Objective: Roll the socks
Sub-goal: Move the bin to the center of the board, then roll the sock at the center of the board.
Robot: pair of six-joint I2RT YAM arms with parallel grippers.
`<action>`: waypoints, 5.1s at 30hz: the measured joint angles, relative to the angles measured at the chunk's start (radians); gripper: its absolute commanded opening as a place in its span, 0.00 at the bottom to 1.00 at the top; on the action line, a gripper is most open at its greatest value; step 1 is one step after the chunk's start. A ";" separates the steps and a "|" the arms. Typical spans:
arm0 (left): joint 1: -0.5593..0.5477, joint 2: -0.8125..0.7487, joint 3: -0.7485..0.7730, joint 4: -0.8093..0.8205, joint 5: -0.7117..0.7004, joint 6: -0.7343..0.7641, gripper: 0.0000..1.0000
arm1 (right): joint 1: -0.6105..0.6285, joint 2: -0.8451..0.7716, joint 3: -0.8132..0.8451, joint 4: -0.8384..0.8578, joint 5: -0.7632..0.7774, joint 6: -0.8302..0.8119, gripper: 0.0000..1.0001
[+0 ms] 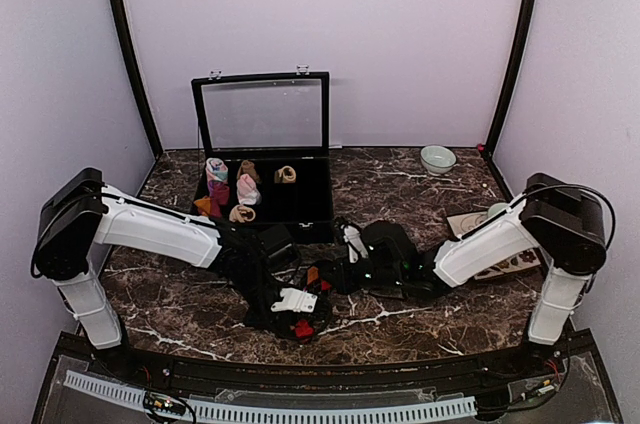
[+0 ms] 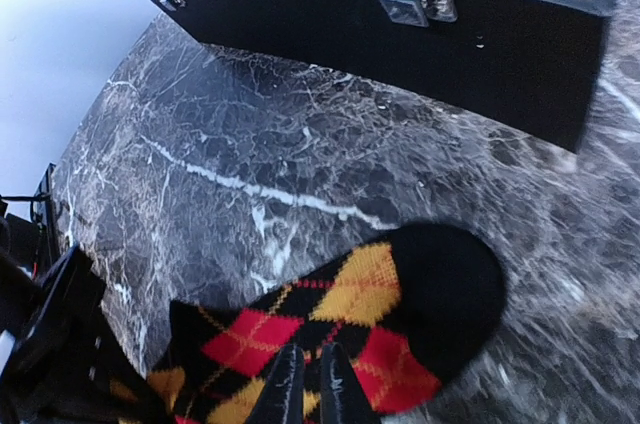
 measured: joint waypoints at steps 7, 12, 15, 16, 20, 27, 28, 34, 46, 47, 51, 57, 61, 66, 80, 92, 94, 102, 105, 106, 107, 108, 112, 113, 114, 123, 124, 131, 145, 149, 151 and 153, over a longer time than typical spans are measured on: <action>0.000 0.003 0.005 -0.004 -0.003 0.014 0.00 | -0.055 0.124 0.054 -0.013 -0.044 0.020 0.00; 0.000 0.059 0.077 -0.032 -0.004 0.034 0.00 | -0.122 0.086 0.023 -0.068 0.013 0.023 0.00; -0.003 0.118 0.154 -0.043 -0.002 0.046 0.00 | -0.158 0.048 0.006 -0.115 0.047 0.005 0.00; -0.005 0.140 0.183 -0.047 -0.002 0.050 0.00 | -0.169 0.038 0.005 -0.131 0.060 -0.004 0.00; -0.011 0.221 0.295 -0.067 0.011 0.062 0.00 | -0.213 0.014 0.003 -0.179 0.089 -0.049 0.04; -0.014 0.313 0.427 -0.112 0.043 0.064 0.00 | -0.231 -0.230 -0.166 -0.144 0.145 -0.120 0.17; -0.014 0.315 0.429 -0.114 0.044 0.062 0.00 | -0.230 -0.274 -0.195 -0.134 0.145 -0.126 0.17; -0.013 0.262 0.336 -0.047 0.053 0.052 0.00 | -0.211 -0.362 -0.274 -0.074 0.071 -0.175 0.16; -0.014 0.233 0.281 -0.018 0.067 0.053 0.00 | -0.209 0.053 0.018 0.034 -0.216 -0.172 0.11; -0.014 0.232 0.279 -0.018 0.069 0.053 0.00 | -0.209 0.072 0.034 0.034 -0.222 -0.172 0.09; -0.014 0.226 0.269 -0.018 0.077 0.053 0.00 | -0.211 0.138 0.086 0.002 -0.214 -0.169 0.03; -0.014 0.230 0.279 -0.029 0.078 0.053 0.00 | -0.241 0.124 0.048 -0.046 -0.114 -0.141 0.02; -0.014 0.251 0.316 -0.057 0.077 0.054 0.00 | -0.286 0.071 0.023 -0.106 -0.026 -0.133 0.06; -0.014 0.260 0.332 -0.074 0.075 0.053 0.00 | -0.296 0.073 0.114 -0.220 -0.032 -0.158 0.10; -0.015 0.262 0.335 -0.075 0.072 0.044 0.00 | -0.354 0.373 0.648 -0.503 -0.011 -0.245 0.09; -0.014 0.263 0.333 -0.071 0.074 0.041 0.00 | -0.323 0.470 0.809 -0.592 -0.110 -0.284 0.11; -0.011 0.261 0.327 -0.065 0.077 0.041 0.00 | -0.323 0.458 0.785 -0.567 -0.114 -0.280 0.12; -0.003 0.259 0.316 -0.050 0.096 0.042 0.00 | -0.365 0.064 0.269 -0.433 -0.093 -0.240 0.13; 0.000 0.259 0.314 -0.047 0.104 0.042 0.00 | -0.359 -0.114 0.062 -0.332 -0.089 -0.188 0.11; 0.002 0.259 0.313 -0.046 0.106 0.042 0.00 | -0.346 -0.158 0.000 -0.299 -0.087 -0.168 0.11; 0.003 0.259 0.312 -0.044 0.109 0.042 0.00 | -0.327 -0.187 -0.051 -0.269 -0.086 -0.148 0.10; 0.003 0.259 0.311 -0.043 0.112 0.042 0.00 | -0.303 -0.203 -0.098 -0.233 -0.087 -0.127 0.10; 0.005 0.259 0.306 -0.037 0.121 0.045 0.00 | -0.233 -0.186 -0.192 -0.121 -0.130 -0.043 0.06; 0.006 0.260 0.306 -0.037 0.122 0.046 0.00 | -0.227 -0.176 -0.198 -0.093 -0.138 -0.029 0.07; 0.006 0.261 0.306 -0.037 0.125 0.046 0.00 | -0.225 -0.165 -0.202 -0.059 -0.149 -0.009 0.09; 0.023 0.296 0.348 -0.079 0.181 0.050 0.00 | -0.063 -0.360 -0.441 0.130 -0.074 0.023 0.36; 0.026 0.304 0.356 -0.086 0.193 0.051 0.00 | -0.024 -0.380 -0.455 0.123 -0.053 0.018 0.38; 0.057 0.384 0.444 -0.181 0.299 0.066 0.00 | 0.334 -0.423 -0.448 0.020 0.191 -0.103 0.43; 0.070 0.452 0.520 -0.273 0.381 0.117 0.00 | 0.498 -0.178 -0.181 -0.068 0.526 -0.573 0.38; 0.070 0.452 0.520 -0.274 0.380 0.129 0.00 | 0.486 -0.119 -0.180 -0.049 0.529 -0.641 0.36; 0.070 0.452 0.520 -0.278 0.379 0.133 0.00 | 0.478 -0.113 -0.184 -0.039 0.526 -0.656 0.37; 0.069 0.452 0.520 -0.281 0.376 0.137 0.00 | 0.466 -0.110 -0.185 -0.025 0.524 -0.671 0.37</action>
